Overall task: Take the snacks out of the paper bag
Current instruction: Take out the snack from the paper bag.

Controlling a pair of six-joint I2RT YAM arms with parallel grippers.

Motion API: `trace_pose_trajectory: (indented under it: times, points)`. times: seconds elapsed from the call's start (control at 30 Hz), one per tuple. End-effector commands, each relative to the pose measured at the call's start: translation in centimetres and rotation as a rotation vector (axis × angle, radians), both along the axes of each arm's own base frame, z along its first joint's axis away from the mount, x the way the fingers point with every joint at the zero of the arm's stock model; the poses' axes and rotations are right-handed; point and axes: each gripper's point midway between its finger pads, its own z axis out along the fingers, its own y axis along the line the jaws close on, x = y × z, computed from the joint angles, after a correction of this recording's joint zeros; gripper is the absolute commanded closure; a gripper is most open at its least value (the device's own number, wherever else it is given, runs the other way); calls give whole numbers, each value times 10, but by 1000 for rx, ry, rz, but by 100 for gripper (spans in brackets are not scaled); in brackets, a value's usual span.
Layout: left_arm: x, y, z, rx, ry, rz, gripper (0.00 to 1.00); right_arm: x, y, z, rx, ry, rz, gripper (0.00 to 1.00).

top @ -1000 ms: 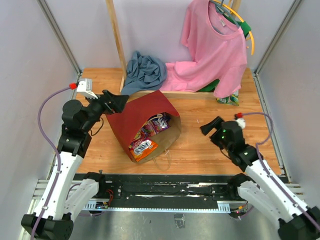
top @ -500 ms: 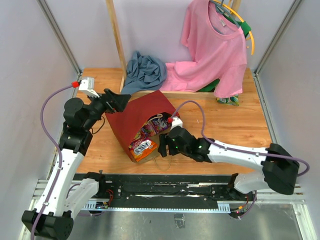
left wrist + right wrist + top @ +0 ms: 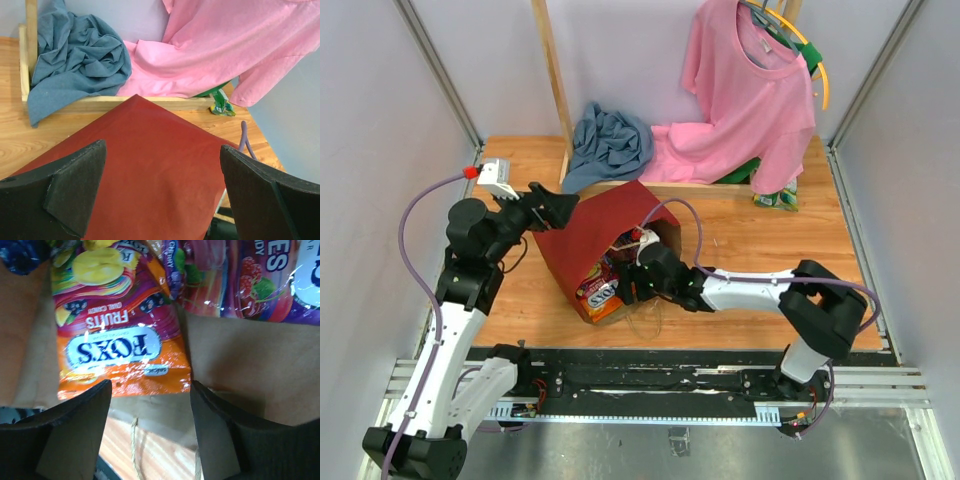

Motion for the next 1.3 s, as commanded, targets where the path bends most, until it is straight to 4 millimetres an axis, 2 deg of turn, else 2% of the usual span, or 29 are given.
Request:
trace_pose_trajectory:
  times: [0.0,0.23,0.4,0.5,0.57,0.7,0.77,0.8,0.87,1.03,1.27]
  points:
    - [-5,5,10,30,-38,15,0,14,9,-9,41,24,-9,36]
    - [-6,8,7,52,-32,31,0,11,9,-44,11,98,-35,38]
    - [-6,9,4,61,-27,30,0,4,10,-61,27,151,-44,41]
    - [-7,9,3,64,-24,33,0,-2,9,-67,61,182,-54,54]
    - [-7,9,3,64,-23,33,0,-3,12,-64,104,183,-58,62]
    - [-8,9,4,59,-25,30,0,-3,11,-54,133,167,-63,85]
    - [-8,9,5,59,-26,31,0,-2,9,-46,140,151,-64,98]
    - [-8,9,7,58,-28,31,0,-2,8,-40,148,144,-65,99]
    - [-9,10,10,55,-33,35,0,-4,8,-28,173,134,-61,99]
    - [-10,11,17,46,-46,46,0,-11,5,20,262,80,-48,99]
    - [-3,13,20,35,-38,67,0,-20,-5,105,372,-64,13,99]
